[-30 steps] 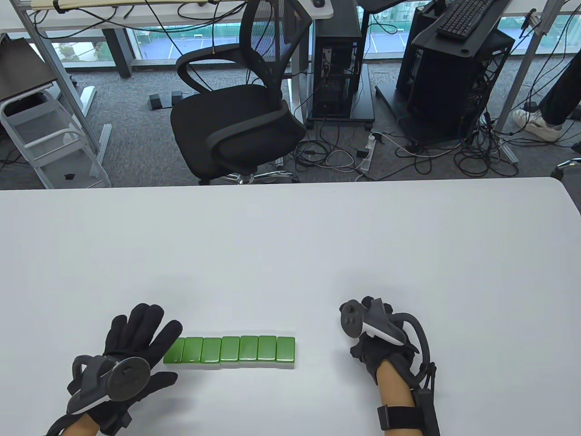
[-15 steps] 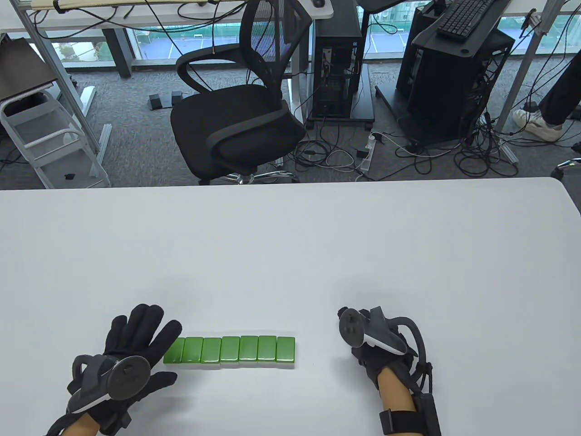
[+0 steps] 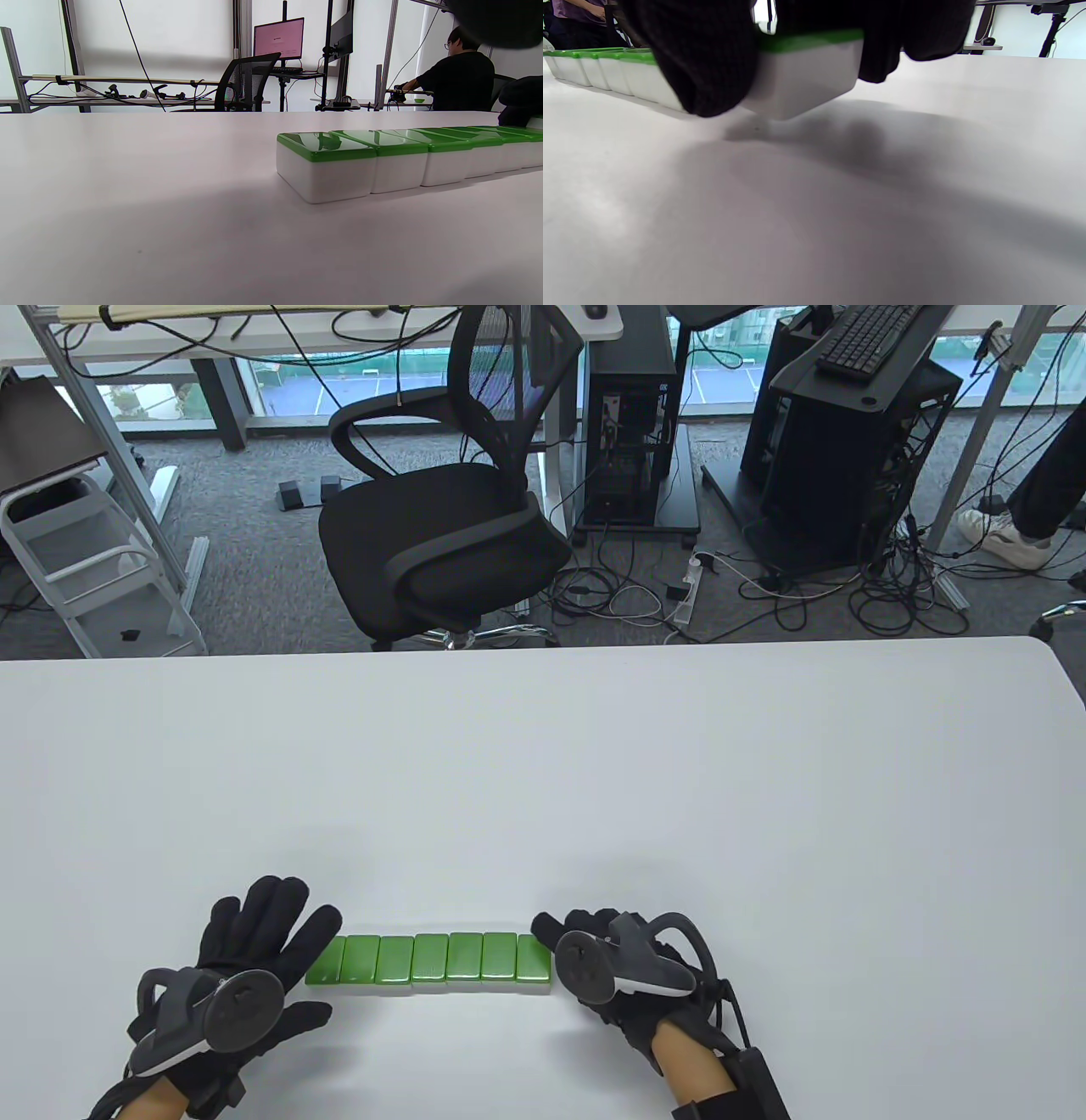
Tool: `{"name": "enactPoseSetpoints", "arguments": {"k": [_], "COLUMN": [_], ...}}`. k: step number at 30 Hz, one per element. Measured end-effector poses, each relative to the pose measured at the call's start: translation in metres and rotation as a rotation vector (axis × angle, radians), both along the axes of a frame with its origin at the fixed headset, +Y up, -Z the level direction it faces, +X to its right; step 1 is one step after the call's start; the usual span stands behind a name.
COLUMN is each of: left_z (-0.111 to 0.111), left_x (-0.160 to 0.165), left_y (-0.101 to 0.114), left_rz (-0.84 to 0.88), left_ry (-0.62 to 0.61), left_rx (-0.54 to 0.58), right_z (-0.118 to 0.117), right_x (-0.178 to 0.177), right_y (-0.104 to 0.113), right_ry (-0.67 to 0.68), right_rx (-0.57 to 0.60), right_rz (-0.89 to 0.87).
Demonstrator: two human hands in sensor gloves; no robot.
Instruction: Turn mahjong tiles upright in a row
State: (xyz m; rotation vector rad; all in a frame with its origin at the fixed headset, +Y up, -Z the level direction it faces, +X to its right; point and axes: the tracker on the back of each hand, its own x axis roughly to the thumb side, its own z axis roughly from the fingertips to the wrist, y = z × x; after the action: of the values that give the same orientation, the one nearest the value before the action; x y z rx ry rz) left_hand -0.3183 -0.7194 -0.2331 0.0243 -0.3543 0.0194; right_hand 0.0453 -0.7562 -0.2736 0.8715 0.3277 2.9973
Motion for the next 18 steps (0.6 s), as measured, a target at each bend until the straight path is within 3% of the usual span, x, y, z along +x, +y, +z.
{"name": "enactPoseSetpoints", "arguments": {"k": [18], "left_z": [-0.003], "left_x": [0.003], "left_y": [-0.004], "left_rz": [-0.016], "left_ry": [-0.023], "left_rx": [-0.041], "right_z": [-0.003], "right_x": [-0.019], "right_y": [-0.012], "right_ry": [0.033], "right_rx": [-0.028], "right_rz": [-0.019]}}
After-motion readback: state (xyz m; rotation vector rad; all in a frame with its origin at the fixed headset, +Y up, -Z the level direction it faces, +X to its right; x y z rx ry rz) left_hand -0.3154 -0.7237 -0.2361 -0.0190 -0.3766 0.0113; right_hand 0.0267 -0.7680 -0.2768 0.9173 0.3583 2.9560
